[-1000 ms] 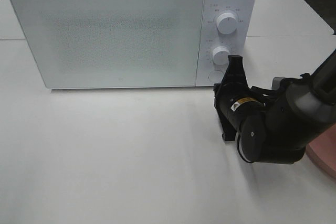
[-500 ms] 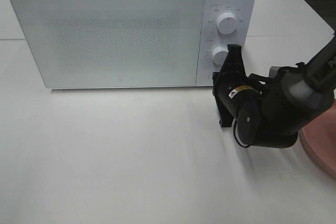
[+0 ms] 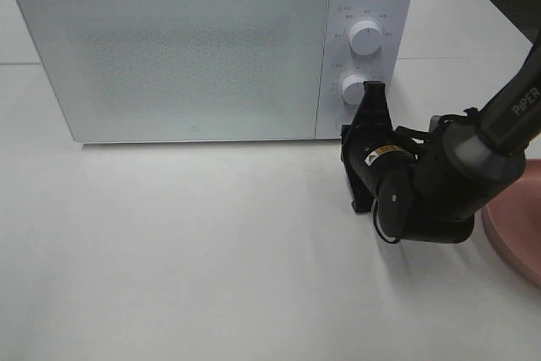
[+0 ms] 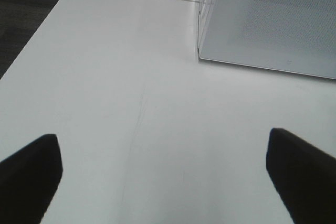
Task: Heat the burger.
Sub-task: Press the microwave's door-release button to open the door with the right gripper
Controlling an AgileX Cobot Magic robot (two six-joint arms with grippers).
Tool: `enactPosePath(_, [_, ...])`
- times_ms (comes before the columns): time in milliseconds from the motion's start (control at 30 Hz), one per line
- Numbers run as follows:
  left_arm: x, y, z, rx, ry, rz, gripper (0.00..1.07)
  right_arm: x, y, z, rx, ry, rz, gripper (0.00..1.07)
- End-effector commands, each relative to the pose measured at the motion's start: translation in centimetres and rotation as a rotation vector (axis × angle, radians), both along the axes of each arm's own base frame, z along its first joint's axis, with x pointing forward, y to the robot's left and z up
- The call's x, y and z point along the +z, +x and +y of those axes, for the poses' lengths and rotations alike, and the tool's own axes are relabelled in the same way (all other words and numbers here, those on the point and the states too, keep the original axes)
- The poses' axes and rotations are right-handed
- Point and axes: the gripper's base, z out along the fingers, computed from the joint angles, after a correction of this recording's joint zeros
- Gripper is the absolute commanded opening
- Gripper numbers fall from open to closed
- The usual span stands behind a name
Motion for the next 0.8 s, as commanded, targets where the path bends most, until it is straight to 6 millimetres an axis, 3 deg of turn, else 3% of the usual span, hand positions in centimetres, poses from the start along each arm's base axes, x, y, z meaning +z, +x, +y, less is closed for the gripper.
enactPosePath(33, [0.0, -0.3, -0.1, 0.002, -0.002, -0.028, 0.98, 0.2, 0.5, 0.1, -0.005, 0.007, -0.017, 0.00])
enactPosePath(800, [0.0, -0.3, -0.1, 0.002, -0.002, -0.028, 0.98, 0.4, 2.1, 0.6, -0.055, -0.017, -0.012, 0.00])
